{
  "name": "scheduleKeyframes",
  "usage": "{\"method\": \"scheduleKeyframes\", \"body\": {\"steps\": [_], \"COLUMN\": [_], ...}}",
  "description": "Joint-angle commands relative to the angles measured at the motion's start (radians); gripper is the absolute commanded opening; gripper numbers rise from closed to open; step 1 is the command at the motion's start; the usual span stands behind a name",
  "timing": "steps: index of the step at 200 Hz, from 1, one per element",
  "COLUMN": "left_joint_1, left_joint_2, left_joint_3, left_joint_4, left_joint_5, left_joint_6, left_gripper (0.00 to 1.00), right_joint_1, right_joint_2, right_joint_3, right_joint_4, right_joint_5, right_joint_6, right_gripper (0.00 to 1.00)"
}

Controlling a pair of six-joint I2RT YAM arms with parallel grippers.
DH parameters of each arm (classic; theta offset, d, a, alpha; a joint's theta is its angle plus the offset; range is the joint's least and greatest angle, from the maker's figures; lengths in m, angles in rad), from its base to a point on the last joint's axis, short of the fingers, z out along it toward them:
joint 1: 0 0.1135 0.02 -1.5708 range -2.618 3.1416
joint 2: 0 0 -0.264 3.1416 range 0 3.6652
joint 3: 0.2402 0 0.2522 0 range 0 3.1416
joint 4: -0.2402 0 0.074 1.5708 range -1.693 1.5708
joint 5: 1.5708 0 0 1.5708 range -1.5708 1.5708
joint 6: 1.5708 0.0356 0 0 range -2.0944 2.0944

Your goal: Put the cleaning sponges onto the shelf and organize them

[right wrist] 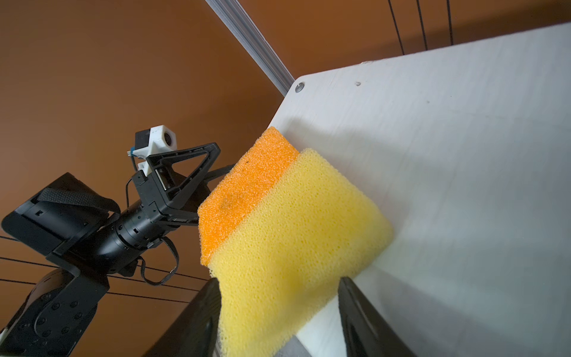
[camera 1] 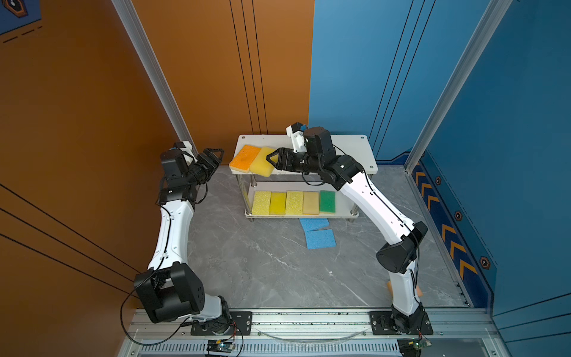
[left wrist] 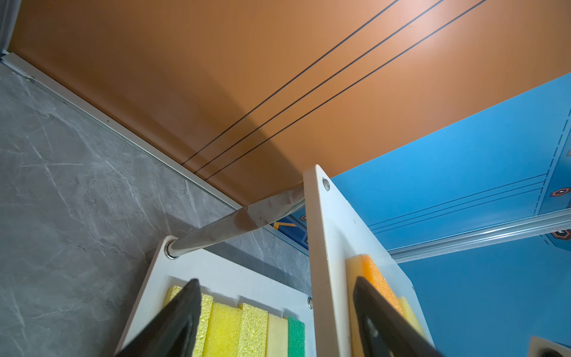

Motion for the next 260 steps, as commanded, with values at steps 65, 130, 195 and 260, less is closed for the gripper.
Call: {"method": "scheduleKeyframes", "body": {"steps": [65,130,195,260], "left_joint_1": [-0.043,-0.057,-0.062,-0.061], "left_joint_2": [-0.003,-0.013,-0.018,-0.018], "left_joint_3": [-0.038,-0.055,-0.065,-0.063], "left_joint_4": [0.023,0.019,0.005,0.006], "left_joint_5": [0.032,0.029,0.018,0.019], "left_joint_6": [0.056,0.065,0.079,0.076], "left_gripper": [0.54,0.51,0.51,0.52], "right_joint_1": [-0.062,-0.085,-0.096,-0.067], "right_joint_2": [0.133,0.184,0.218,0.087], "right_joint_3": [0.143,0.152,0.190,0.079], "right_joint_4": [-0.003,0.081,0.092,0.016], "right_joint_5": [-0.064,-0.110,-0.105,-0.019], "right_joint_6": [0.047,0.104,0.126,0.059], "right_gripper": [0.62,0.62,0.62,0.62]}}
